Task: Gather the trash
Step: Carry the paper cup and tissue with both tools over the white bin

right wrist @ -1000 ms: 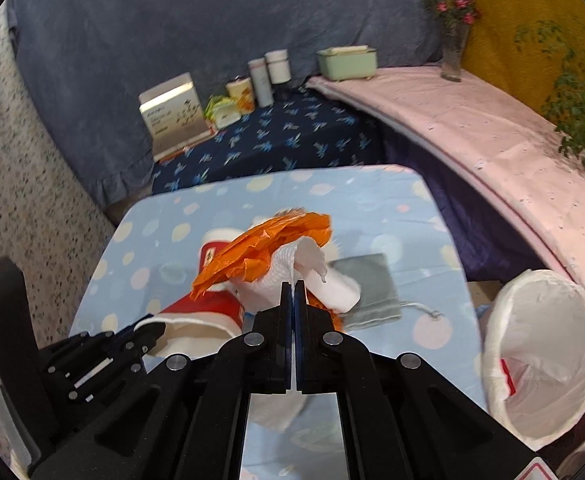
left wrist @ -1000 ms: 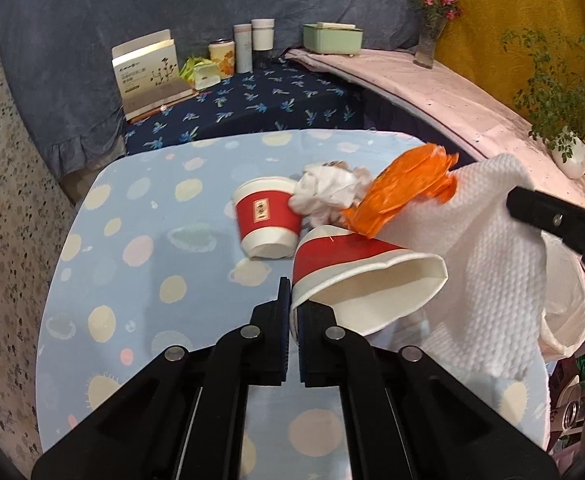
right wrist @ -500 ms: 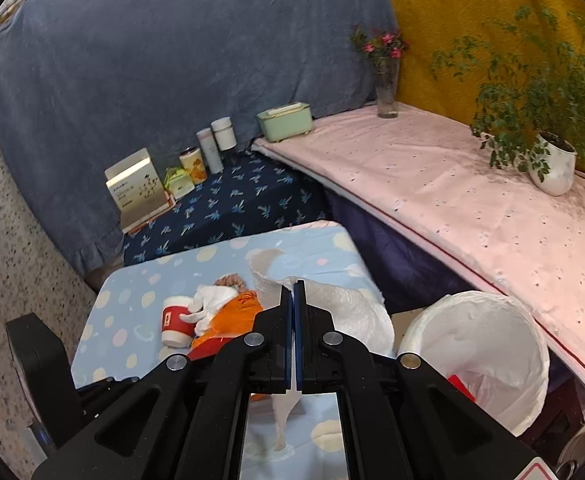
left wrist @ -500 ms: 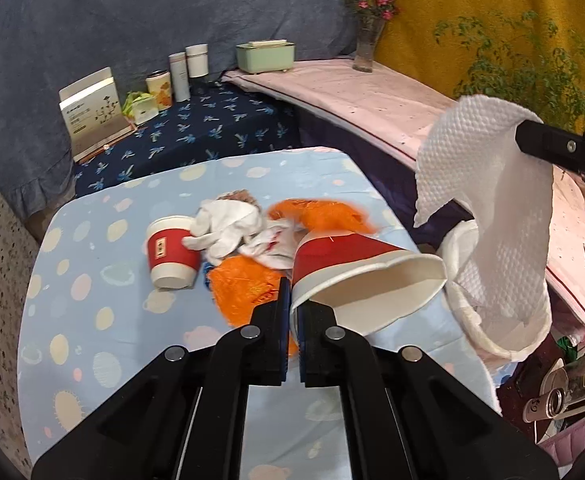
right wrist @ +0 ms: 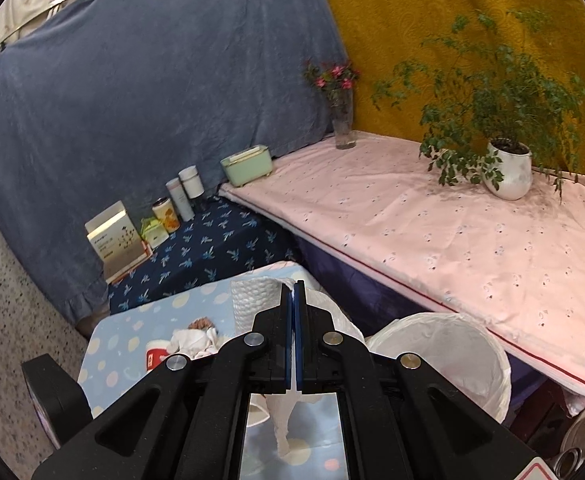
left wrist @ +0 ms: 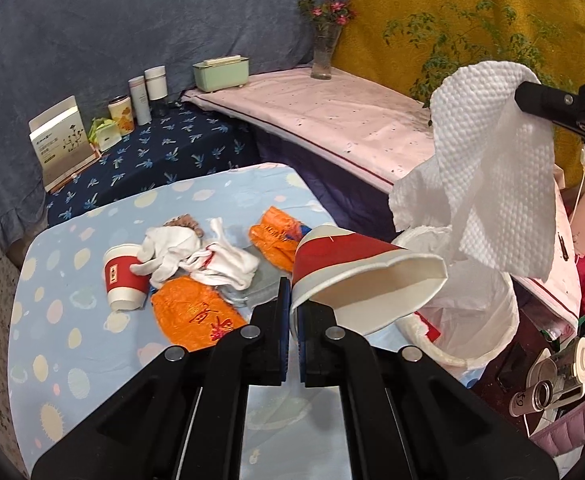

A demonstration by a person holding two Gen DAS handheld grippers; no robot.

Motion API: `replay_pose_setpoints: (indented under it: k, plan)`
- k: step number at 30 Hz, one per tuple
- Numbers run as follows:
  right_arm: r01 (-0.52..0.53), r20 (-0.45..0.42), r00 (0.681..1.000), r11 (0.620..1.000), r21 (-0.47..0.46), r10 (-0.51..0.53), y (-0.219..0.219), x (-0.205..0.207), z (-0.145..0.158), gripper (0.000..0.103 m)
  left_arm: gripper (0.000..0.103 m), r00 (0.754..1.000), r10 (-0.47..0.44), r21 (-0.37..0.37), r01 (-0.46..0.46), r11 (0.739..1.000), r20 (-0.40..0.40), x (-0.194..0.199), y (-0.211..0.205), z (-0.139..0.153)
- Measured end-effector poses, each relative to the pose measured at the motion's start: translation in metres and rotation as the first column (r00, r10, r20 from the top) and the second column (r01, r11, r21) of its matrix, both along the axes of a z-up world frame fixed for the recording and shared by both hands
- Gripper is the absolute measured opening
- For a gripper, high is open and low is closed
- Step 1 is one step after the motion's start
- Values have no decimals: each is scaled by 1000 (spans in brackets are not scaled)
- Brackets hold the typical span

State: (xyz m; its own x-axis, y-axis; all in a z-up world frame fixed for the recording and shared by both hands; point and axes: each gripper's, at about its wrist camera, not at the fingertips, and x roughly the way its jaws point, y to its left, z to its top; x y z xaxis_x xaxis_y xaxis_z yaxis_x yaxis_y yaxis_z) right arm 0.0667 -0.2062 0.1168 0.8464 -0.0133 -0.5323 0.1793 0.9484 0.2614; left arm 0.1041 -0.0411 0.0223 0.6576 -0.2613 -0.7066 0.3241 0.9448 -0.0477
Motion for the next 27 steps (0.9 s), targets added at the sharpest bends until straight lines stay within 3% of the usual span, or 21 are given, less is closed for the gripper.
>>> replay_pose_setpoints:
  k: [13, 27]
  plan:
    - [96, 3, 995, 995, 14, -96, -45, -11, -2, 1, 3, 996, -88, 12, 88, 996, 16, -5, -54, 7]
    - [200, -79, 977, 980, 5, -199, -95, -24, -32, 1, 3, 987, -157, 36, 158, 987, -16, -4, -104, -10]
